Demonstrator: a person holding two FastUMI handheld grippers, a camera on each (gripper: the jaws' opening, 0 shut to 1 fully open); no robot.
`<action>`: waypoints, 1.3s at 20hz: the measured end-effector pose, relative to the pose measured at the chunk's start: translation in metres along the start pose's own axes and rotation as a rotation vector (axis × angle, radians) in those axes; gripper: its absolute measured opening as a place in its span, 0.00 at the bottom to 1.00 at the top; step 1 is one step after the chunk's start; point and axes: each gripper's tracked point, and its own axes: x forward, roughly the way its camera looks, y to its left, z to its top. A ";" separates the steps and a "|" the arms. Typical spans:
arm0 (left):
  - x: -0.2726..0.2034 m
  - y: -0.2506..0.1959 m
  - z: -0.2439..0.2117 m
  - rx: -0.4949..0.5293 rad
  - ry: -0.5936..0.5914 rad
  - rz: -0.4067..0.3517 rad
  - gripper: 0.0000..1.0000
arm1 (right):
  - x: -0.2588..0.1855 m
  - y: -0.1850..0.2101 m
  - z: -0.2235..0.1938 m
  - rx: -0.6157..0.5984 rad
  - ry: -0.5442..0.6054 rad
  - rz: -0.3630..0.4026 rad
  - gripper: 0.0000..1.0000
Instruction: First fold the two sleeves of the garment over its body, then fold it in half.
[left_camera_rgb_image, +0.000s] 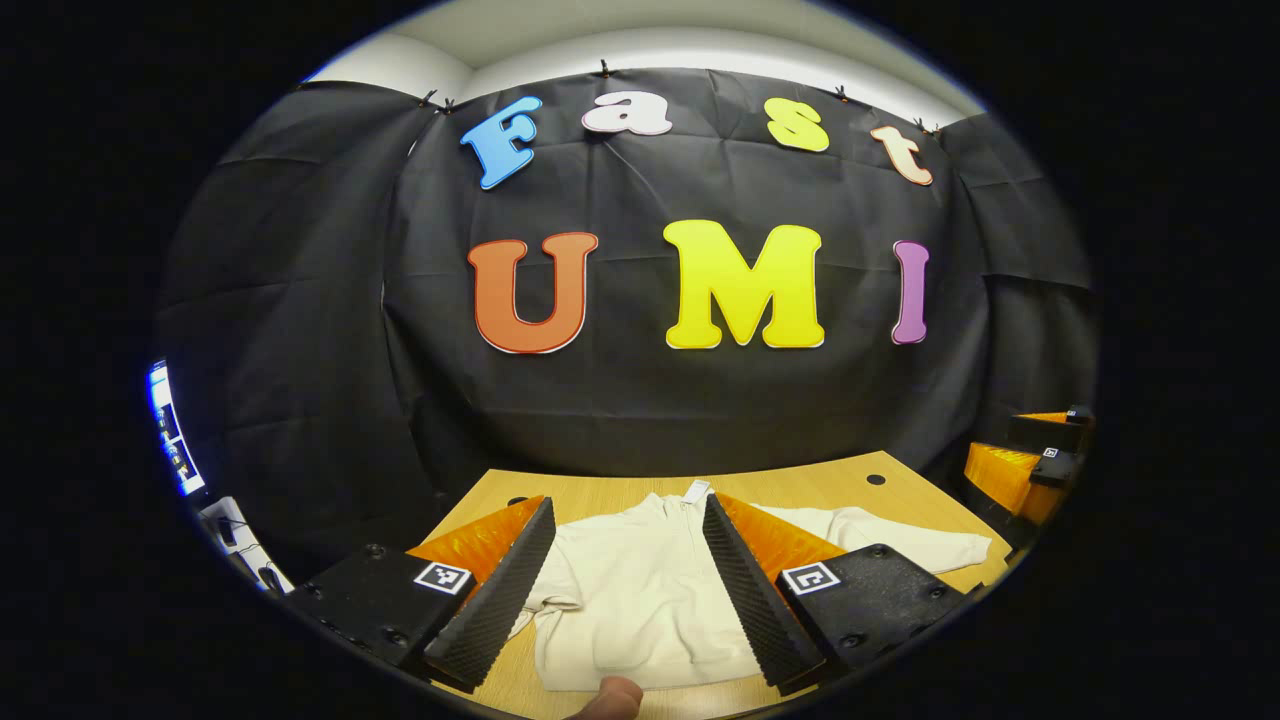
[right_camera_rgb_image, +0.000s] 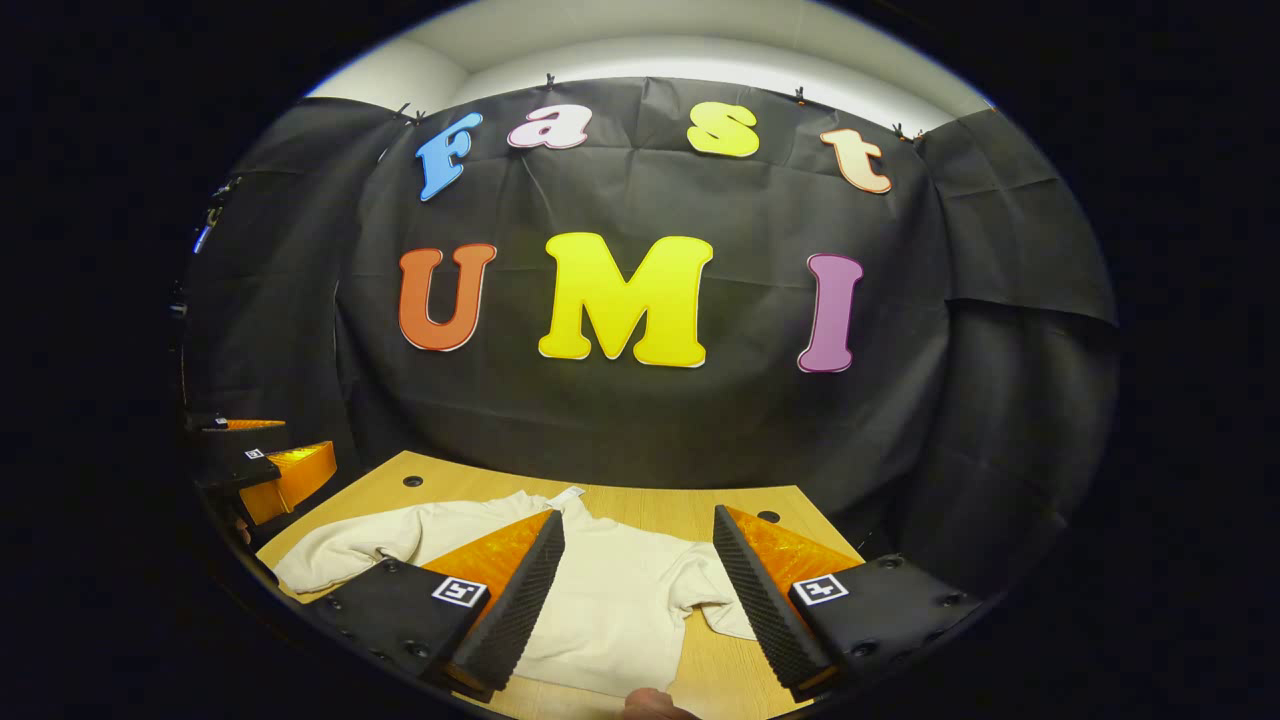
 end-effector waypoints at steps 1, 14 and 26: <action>0.000 0.001 -0.002 0.007 0.001 0.009 0.97 | 0.001 -0.002 -0.003 0.006 0.007 -0.005 0.94; -0.002 -0.019 -0.015 0.004 0.030 0.009 0.97 | 0.037 -0.131 -0.064 0.068 0.139 -0.273 0.95; -0.011 -0.025 0.008 0.008 -0.068 0.057 0.96 | 0.063 -0.301 -0.196 0.136 0.419 -0.546 0.95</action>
